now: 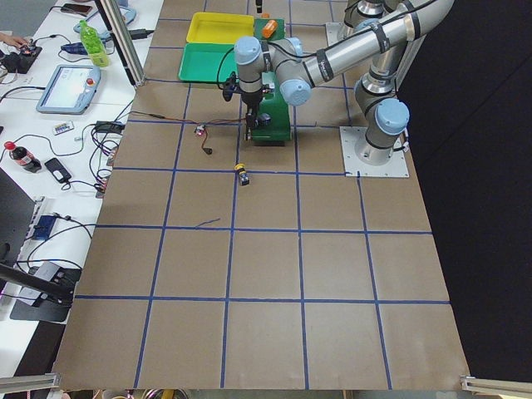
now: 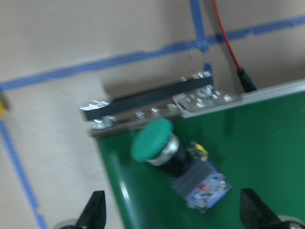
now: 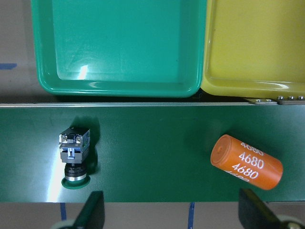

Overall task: Sort buttons by color to trays
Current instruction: 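Grasp another yellow-capped switch with left gripper while right gripper lowers to belt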

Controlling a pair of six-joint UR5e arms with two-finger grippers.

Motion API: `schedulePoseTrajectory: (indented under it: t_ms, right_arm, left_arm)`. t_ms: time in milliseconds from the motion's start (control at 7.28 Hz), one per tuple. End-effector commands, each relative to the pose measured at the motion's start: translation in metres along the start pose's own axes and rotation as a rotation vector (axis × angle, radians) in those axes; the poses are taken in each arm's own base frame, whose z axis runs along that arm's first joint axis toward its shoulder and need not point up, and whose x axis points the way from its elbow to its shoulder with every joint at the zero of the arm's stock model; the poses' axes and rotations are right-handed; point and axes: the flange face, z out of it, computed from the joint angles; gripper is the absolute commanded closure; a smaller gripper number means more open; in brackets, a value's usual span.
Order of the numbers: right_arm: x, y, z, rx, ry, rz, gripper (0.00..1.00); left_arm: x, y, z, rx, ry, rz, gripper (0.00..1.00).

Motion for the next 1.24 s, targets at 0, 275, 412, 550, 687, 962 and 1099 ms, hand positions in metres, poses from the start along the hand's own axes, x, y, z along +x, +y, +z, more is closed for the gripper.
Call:
schedulePoseTrajectory:
  t_ms: [0,275,412,550,687,962,1099]
  right_arm:
    - [0.001,0.007,0.076,-0.094,0.004,-0.019,0.0]
    - [0.006,0.024,0.12,-0.037,0.006,-0.054,0.0]
    - [0.007,0.035,0.134,0.033,0.002,-0.053,0.0]
    - [0.011,0.055,0.144,0.108,-0.001,-0.047,0.01]
    - [0.014,0.066,0.142,0.184,-0.006,-0.049,0.0]
    - [0.019,0.058,0.131,0.191,-0.008,-0.036,0.0]
    - [0.018,0.057,0.122,0.196,-0.011,-0.028,0.0]
  left_arm:
    - [-0.059,-0.008,0.009,-0.01,0.012,0.088,0.0]
    - [-0.098,-0.013,0.035,0.007,0.006,0.25,0.0]
    - [-0.111,-0.014,0.054,-0.012,0.027,0.351,0.0]
    - [-0.12,-0.014,0.068,-0.028,0.048,0.398,0.0]
    - [-0.129,-0.015,0.079,-0.035,0.06,0.439,0.0]
    - [-0.131,-0.017,0.097,-0.045,0.073,0.482,0.0]
    - [-0.132,-0.018,0.104,-0.052,0.084,0.482,0.0]
